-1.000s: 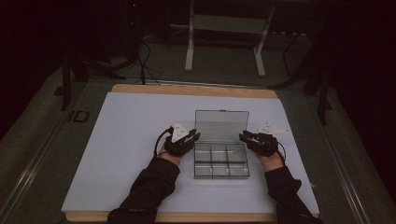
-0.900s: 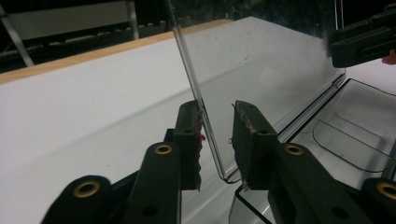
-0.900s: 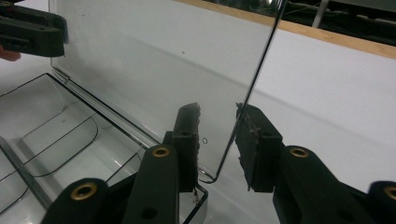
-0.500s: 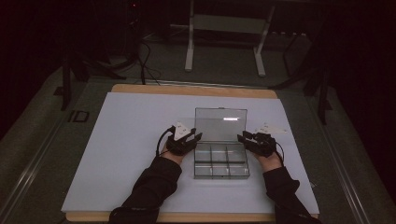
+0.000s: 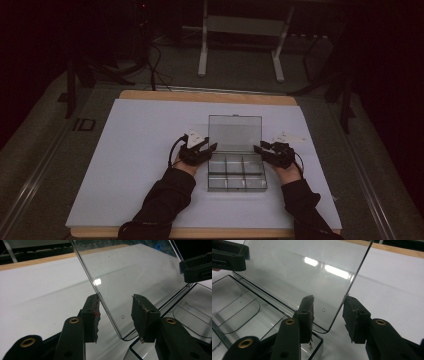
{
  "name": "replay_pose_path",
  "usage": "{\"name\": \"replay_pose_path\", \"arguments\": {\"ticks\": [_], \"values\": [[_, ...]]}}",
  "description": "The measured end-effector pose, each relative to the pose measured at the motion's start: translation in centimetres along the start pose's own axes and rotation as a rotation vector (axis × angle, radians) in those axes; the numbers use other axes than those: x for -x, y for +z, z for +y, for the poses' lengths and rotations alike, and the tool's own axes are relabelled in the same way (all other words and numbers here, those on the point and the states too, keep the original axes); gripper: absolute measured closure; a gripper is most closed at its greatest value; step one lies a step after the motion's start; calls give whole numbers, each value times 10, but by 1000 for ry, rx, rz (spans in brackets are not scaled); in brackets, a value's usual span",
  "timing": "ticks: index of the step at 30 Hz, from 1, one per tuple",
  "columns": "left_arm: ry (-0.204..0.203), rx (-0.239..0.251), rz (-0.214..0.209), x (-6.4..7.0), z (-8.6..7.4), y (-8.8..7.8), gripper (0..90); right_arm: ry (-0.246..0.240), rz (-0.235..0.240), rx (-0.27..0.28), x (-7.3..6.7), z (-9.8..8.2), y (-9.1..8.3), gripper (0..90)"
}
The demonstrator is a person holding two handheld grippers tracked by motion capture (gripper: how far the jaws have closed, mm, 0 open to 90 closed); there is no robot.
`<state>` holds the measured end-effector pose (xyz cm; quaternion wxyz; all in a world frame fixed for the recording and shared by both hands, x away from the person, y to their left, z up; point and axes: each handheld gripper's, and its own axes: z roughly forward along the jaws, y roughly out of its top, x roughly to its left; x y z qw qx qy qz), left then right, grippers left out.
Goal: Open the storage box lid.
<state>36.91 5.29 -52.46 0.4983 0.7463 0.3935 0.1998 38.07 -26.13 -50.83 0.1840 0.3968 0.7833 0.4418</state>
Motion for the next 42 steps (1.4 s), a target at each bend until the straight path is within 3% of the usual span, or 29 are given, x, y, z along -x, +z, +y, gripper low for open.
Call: {"name": "replay_pose_path", "arguments": {"ticks": [5, 8, 11, 14, 20, 30, 34, 36, 39, 42], "values": [[-21, -6, -13, -2, 0, 1, 586, 1, -8, -2, 0, 0, 0, 590], [-16, -29, 6, -1, 0, 3, 533, -10, -27, -6, -1, 0, 1, 579], [5, -47, -17, 0, -3, 6, 558, -16, -26, -18, -2, 0, 2, 598], [22, -49, -3, 3, -1, 7, 575, -17, -24, -21, -2, 0, 4, 598], [-7, -48, -20, -1, -2, 7, 550, -6, -16, -26, -1, 0, 4, 567], [23, -33, -122, 8, 10, 0, 378, -45, -2, -39, -1, 6, 0, 484], [12, -30, -165, 11, 14, -3, 320, -59, -5, -33, -3, 10, -4, 448], [2, -30, -202, 12, 15, -3, 271, -67, 1, -29, -4, 12, -6, 396], [22, -49, -216, 15, 17, -5, 153, -71, 27, -28, -5, 13, -8, 337], [30, -52, -229, 16, 18, -7, 103, -61, 56, -17, -5, 12, -11, 246]]}}
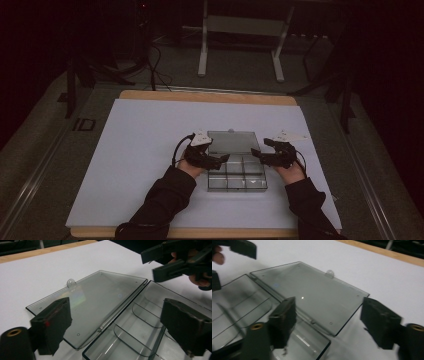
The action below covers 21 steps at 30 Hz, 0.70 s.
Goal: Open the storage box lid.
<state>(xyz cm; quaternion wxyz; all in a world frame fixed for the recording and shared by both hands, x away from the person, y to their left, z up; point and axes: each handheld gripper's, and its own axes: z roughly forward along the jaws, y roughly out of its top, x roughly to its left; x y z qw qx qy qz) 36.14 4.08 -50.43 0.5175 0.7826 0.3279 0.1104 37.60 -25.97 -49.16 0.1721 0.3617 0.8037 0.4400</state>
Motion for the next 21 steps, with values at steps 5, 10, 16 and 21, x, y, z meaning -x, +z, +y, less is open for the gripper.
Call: {"name": "replay_pose_path", "arguments": {"ticks": [5, 10, 16, 21], "values": [[4, -16, -19, 0, -2, -3, 45, -7, 18, -4, -1, -3, -3, 179], [32, -41, -50, 4, -4, -7, 40, -20, 33, -17, -2, -7, -8, 149], [53, -63, -54, 9, -7, -16, 41, -46, 19, -23, -4, -12, -16, 150], [48, -58, -49, 11, -9, -27, 40, -55, 22, -30, -3, -15, -25, 150]]}}
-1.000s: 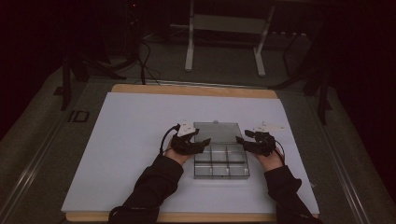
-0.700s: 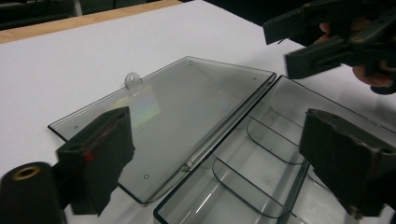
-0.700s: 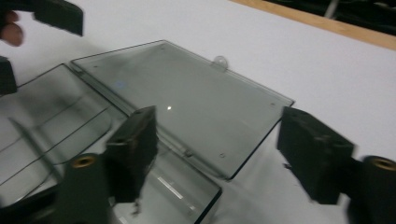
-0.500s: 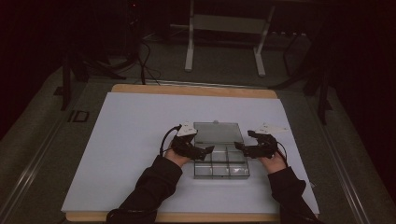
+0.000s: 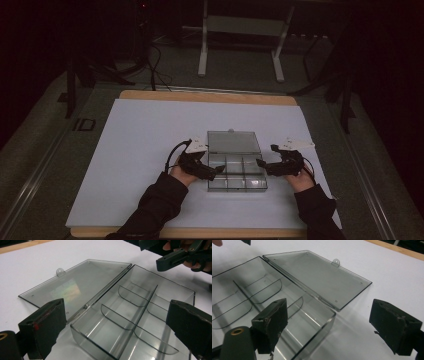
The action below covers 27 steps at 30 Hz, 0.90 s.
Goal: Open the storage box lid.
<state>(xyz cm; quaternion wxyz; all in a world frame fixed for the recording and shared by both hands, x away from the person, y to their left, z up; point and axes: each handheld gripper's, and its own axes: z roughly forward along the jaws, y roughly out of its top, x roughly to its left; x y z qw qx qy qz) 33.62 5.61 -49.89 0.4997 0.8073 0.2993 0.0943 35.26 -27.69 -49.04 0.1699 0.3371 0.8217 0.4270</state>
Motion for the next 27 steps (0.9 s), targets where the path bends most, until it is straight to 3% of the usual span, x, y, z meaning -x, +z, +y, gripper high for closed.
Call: {"name": "replay_pose_path", "arguments": {"ticks": [17, 21, 27], "values": [[4, -24, 24, 7, -22, -23, 40, 23, -18, 18, 4, -22, -25, 149], [-9, -23, 35, 7, -29, -30, 40, 5, -33, -1, 4, -29, -29, 149], [-18, -26, 71, 6, -40, -42, 40, 29, -38, 2, 7, -40, -35, 149]]}}
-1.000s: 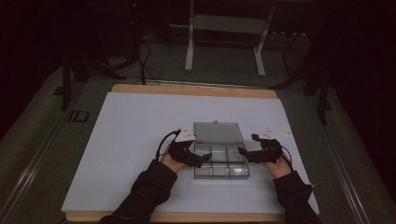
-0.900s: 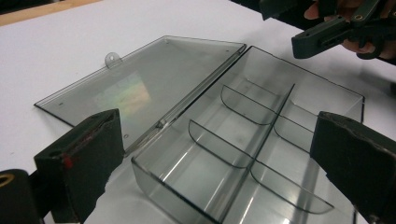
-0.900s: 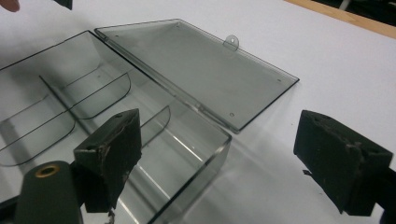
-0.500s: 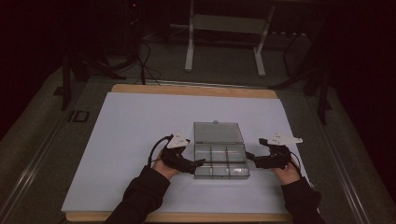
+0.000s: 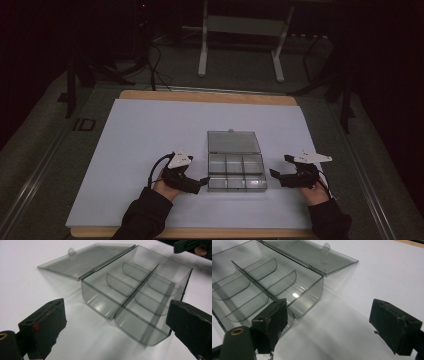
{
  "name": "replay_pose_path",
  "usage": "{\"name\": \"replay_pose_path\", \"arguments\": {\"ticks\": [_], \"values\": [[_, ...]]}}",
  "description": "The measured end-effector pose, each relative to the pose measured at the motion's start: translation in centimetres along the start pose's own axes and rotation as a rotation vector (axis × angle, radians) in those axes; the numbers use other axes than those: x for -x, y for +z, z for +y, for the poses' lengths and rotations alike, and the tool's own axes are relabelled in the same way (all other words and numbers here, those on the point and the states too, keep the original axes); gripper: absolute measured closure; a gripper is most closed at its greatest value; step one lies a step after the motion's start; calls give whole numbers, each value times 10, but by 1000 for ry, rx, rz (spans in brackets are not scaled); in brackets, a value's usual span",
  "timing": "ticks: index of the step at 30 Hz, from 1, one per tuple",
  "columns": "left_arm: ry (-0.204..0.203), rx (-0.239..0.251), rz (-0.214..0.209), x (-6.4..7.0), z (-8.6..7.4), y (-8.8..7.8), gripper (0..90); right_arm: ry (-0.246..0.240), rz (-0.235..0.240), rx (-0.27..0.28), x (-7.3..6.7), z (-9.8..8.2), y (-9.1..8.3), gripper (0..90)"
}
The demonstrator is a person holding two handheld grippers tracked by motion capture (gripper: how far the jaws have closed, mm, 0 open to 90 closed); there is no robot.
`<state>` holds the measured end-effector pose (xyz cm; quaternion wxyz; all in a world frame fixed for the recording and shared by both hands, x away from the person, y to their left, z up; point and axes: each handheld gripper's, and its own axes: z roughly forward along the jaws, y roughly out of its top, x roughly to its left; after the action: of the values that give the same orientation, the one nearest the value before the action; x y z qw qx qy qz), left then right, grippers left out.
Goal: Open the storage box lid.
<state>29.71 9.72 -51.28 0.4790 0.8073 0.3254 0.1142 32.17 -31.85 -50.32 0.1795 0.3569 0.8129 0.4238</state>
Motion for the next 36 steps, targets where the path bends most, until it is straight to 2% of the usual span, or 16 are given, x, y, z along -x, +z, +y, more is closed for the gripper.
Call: {"name": "replay_pose_path", "arguments": {"ticks": [5, 10, 17, 18, 27, 36], "values": [[-3, -4, 17, -2, -6, -5, 40, 5, -9, -9, -1, -9, -3, 149], [12, -31, 36, -1, -15, -7, 40, 3, -19, -18, -1, -18, -4, 149], [1, -36, 44, -2, -23, -11, 40, 1, -39, -18, -1, -25, -8, 149], [1, -38, 54, -2, -27, -14, 40, 5, -53, -22, 0, -30, -11, 149], [-8, -47, 80, -5, -36, -20, 40, 31, -84, -30, 6, -44, -18, 148], [16, -63, 153, -14, -43, -27, 40, 42, -130, -29, 11, -53, -25, 147]]}}
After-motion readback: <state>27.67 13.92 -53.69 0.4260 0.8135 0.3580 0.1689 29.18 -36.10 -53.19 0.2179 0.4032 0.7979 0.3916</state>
